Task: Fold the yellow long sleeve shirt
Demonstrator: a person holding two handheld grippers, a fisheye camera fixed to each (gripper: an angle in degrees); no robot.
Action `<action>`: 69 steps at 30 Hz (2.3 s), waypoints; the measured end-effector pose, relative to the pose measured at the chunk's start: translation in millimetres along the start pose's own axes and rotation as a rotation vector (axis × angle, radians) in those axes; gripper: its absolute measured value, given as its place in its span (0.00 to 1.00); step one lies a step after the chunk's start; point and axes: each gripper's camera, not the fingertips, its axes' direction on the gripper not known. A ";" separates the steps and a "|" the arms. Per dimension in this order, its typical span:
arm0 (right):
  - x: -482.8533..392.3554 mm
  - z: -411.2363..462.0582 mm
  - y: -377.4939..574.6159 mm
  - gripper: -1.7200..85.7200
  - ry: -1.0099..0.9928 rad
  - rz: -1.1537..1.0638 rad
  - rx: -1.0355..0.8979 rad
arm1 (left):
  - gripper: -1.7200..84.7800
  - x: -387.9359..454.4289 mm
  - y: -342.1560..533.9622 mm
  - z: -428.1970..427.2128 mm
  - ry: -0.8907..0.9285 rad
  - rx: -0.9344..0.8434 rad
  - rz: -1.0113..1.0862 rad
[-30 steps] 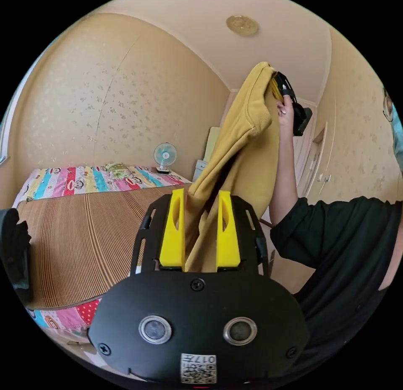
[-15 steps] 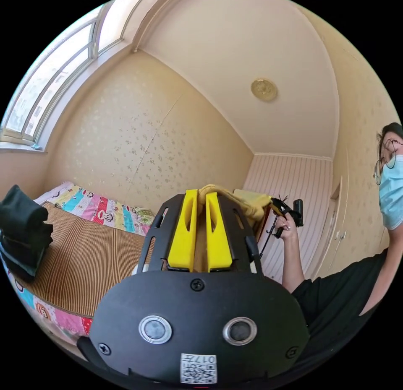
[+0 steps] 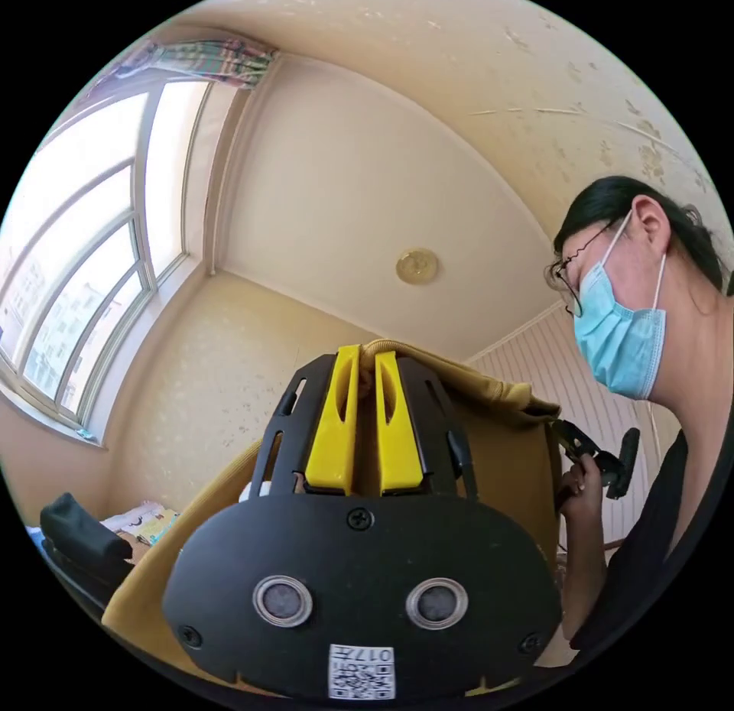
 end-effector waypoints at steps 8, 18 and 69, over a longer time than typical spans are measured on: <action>-30.3 -34.3 49.0 0.05 0.116 -0.328 0.350 | 0.07 3.9 54.0 11.3 -0.122 0.126 0.246; 195.5 318.4 146.4 0.05 -0.091 -0.414 -0.407 | 0.11 -266.9 276.1 378.3 -0.005 -0.702 -0.118; 539.7 -239.8 230.5 0.15 0.314 1.640 -0.810 | 0.12 -221.3 504.0 -62.5 -0.237 -1.294 -0.670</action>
